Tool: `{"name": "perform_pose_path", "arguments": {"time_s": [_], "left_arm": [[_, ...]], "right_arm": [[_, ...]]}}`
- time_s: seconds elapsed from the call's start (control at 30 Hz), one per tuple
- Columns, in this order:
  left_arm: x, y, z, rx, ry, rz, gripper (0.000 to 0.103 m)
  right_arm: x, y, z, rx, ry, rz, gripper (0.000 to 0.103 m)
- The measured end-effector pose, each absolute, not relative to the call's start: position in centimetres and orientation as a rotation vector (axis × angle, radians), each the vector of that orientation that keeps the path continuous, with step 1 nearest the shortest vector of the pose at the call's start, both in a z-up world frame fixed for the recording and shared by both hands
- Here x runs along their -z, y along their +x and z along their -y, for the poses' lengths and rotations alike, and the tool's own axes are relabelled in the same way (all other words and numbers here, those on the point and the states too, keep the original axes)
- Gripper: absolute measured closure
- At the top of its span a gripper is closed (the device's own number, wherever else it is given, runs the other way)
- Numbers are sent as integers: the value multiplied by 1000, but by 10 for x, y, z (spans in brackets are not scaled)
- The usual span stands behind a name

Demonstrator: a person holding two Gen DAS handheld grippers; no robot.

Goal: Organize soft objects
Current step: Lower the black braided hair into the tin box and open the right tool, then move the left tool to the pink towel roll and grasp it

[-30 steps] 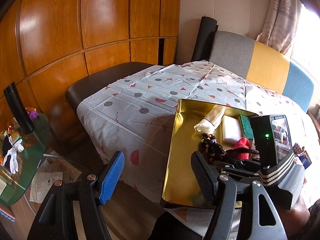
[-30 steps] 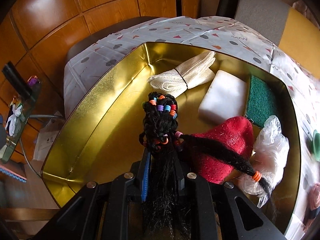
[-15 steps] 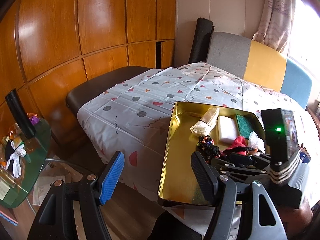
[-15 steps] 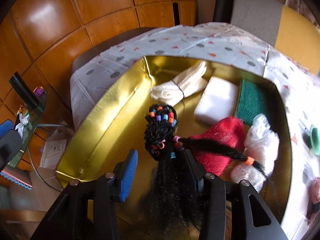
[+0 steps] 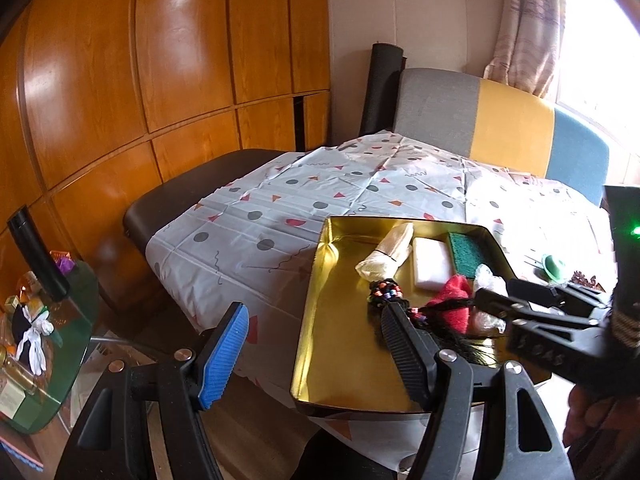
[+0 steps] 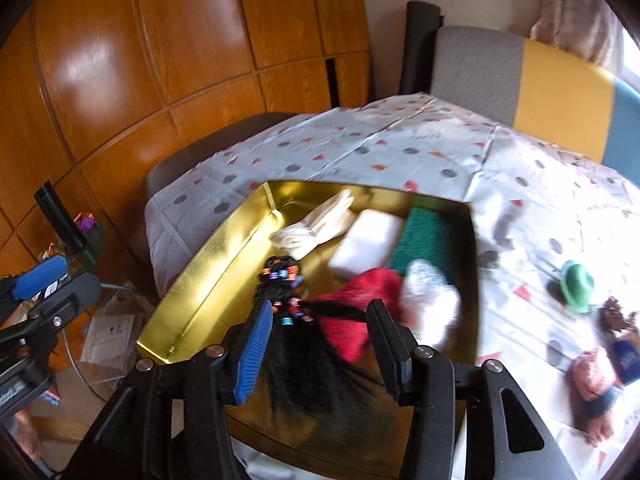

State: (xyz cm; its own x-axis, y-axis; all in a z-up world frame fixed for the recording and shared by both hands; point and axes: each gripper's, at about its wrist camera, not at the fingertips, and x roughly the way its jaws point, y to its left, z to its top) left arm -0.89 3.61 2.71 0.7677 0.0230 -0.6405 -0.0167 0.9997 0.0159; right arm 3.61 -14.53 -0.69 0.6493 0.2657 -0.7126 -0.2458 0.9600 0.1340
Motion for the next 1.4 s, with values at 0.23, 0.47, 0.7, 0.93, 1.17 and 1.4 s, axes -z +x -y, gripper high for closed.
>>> {"name": "perform_pose_path", "arguments": {"time_s": [0.23, 0.47, 0.7, 0.93, 1.17, 1.4], "left_arm": [[-31, -8, -11, 28, 44, -692, 33], [-35, -4, 24, 107, 95, -689, 33], [-38, -2, 67, 197, 158, -686, 33], [-40, -3, 112, 286, 240, -675, 33], [-34, -2, 159, 363, 313, -682, 33], [-21, -1, 206, 440, 365, -719, 33]], "right_arm": [[-9, 22, 198, -203, 45, -774, 50], [-19, 6, 262, -71, 43, -749, 48], [-17, -17, 340, 95, 78, -751, 45], [0, -44, 408, 258, 124, -751, 40], [19, -70, 472, 405, 296, -722, 39], [26, -77, 503, 488, 406, -728, 35]]}}
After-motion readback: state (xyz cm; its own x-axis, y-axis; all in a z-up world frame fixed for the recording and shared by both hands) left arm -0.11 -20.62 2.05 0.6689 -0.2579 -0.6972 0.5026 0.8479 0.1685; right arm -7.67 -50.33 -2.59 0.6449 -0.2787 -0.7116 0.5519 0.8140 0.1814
